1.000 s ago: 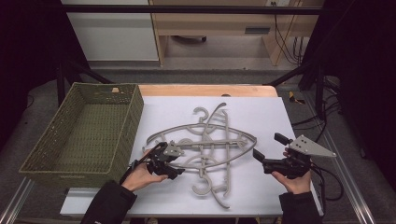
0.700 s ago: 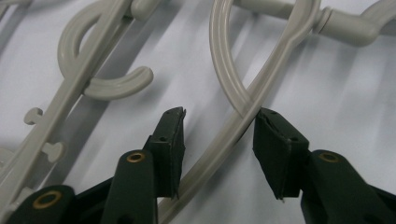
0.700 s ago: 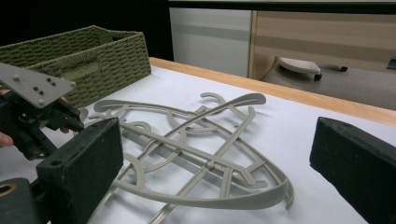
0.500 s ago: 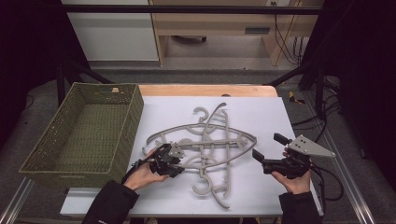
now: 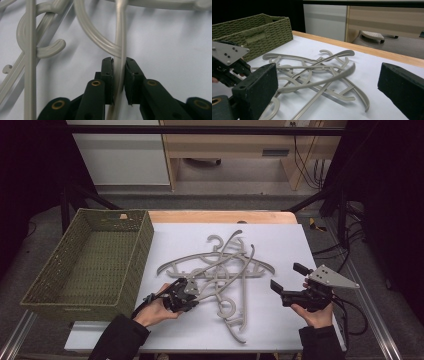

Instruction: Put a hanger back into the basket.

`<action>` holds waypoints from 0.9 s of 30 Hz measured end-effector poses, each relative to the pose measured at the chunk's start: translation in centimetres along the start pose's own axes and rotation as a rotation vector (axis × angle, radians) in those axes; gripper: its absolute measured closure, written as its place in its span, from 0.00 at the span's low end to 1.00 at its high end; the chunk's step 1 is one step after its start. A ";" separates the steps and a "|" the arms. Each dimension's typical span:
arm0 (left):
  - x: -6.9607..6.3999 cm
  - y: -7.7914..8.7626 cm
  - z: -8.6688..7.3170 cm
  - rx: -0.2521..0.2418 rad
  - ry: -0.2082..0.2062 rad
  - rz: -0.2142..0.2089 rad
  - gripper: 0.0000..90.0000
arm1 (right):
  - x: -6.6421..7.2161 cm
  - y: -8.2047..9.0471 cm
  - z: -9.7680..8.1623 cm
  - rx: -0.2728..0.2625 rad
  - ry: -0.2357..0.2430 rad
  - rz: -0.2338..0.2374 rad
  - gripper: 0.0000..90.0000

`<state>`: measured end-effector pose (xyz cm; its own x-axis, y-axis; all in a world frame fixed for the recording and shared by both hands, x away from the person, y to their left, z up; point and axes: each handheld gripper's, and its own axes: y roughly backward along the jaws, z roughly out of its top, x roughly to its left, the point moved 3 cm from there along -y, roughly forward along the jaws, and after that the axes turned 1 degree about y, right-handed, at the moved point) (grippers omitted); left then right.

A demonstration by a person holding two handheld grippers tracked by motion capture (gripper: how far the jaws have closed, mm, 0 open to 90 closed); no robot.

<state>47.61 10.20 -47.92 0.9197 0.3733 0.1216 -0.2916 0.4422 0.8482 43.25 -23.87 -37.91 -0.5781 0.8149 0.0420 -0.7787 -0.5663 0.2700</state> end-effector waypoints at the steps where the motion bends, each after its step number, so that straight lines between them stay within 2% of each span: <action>1: 0.0 0.0 0.0 0.000 0.000 0.000 0.89 | 0.0 0.0 0.0 0.000 0.000 0.000 0.03; 6: -0.2 0.5 0.3 -0.012 0.009 0.025 0.90 | -0.1 0.2 0.1 -0.007 -0.002 -0.001 0.03; 9: -0.3 1.0 0.5 -0.047 0.016 0.036 0.90 | -0.1 0.3 0.1 -0.010 -0.002 -0.001 0.03; 19: 0.0 3.7 0.8 -0.157 0.111 0.031 0.90 | -0.1 0.4 0.2 -0.012 -0.002 0.003 0.03; 22: 0.2 4.2 0.8 -0.165 0.115 0.034 0.90 | -0.1 0.4 0.2 -0.012 -0.002 0.003 0.03; 27: 0.3 5.8 0.9 -0.218 0.144 0.047 0.90 | -0.1 0.4 0.2 -0.009 0.000 0.003 0.04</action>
<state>46.44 12.14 -42.54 0.8615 0.5028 0.0709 -0.3974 0.5807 0.7106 43.07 -24.13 -37.66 -0.5805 0.8132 0.0426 -0.7792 -0.5699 0.2610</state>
